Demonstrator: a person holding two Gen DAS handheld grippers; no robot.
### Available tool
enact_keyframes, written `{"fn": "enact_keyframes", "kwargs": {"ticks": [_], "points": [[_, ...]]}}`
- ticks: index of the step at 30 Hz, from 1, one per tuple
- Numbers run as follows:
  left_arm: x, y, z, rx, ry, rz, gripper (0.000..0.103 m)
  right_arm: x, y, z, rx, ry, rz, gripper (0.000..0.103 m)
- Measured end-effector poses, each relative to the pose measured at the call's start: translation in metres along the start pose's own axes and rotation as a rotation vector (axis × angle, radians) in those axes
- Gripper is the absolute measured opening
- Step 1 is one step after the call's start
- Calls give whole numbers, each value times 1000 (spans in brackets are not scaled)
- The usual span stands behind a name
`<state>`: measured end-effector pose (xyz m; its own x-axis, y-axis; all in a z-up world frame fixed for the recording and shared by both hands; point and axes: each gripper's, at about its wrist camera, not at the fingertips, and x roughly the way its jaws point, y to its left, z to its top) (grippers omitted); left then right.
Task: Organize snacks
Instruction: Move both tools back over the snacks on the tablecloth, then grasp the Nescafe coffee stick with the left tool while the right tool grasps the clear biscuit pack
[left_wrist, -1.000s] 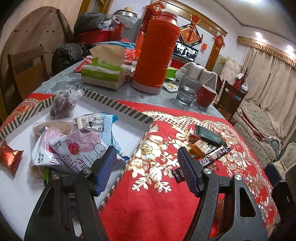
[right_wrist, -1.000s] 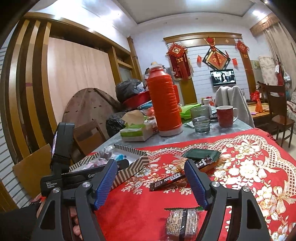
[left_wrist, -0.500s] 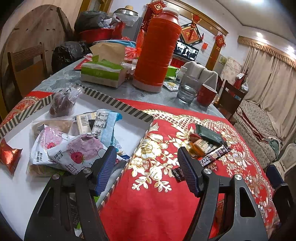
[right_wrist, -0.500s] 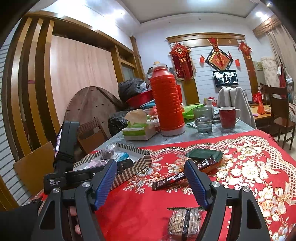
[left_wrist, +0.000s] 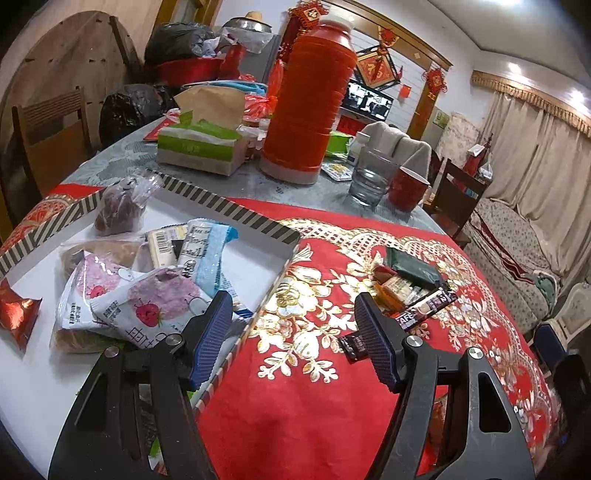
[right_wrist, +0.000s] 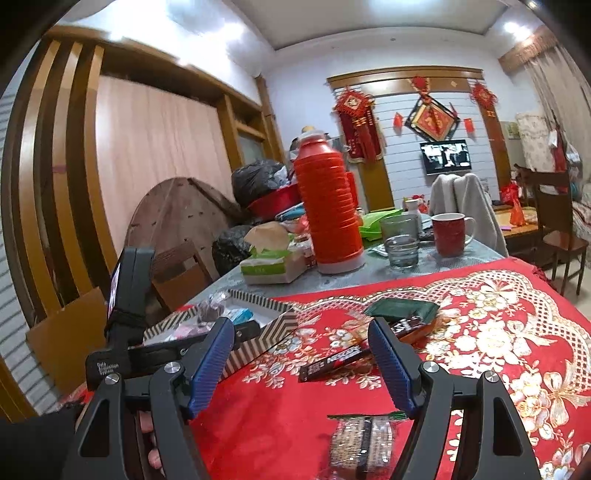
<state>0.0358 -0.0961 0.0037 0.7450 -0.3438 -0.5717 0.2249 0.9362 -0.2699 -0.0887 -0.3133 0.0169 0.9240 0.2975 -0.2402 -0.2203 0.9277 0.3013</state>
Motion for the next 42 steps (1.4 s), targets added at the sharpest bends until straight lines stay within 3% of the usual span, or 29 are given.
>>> {"fn": "enact_keyframes", "kwargs": {"ticks": [8, 11, 14, 16, 23, 27, 29, 33, 35, 37, 42], "points": [[13, -37, 0, 181, 98, -118, 69, -28, -57, 3, 70, 25, -116, 74], [27, -64, 1, 327, 161, -130, 69, -29, -82, 0, 112, 143, -68, 74], [49, -88, -1, 446, 247, -174, 69, -28, -104, -6, 207, 205, 16, 74], [61, -97, -4, 485, 282, -207, 69, -27, -117, -8, 274, 208, 26, 74], [105, -109, -3, 441, 389, -256, 69, -25, -116, -9, 282, 223, 46, 74], [108, -107, 0, 427, 393, -274, 68, -25, -119, -9, 300, 223, 49, 74], [106, -108, -2, 434, 391, -276, 53, -25, -120, -10, 307, 220, 43, 74], [105, -113, -4, 464, 388, -256, 45, -24, -121, -10, 306, 224, 35, 74], [105, -116, -5, 474, 386, -248, 29, -25, -121, -10, 305, 228, 33, 74], [105, -114, -4, 456, 391, -246, 20, -24, -120, -10, 305, 232, 28, 74], [96, -110, -4, 434, 383, -234, 16, -23, -118, -8, 294, 232, 39, 74]]}}
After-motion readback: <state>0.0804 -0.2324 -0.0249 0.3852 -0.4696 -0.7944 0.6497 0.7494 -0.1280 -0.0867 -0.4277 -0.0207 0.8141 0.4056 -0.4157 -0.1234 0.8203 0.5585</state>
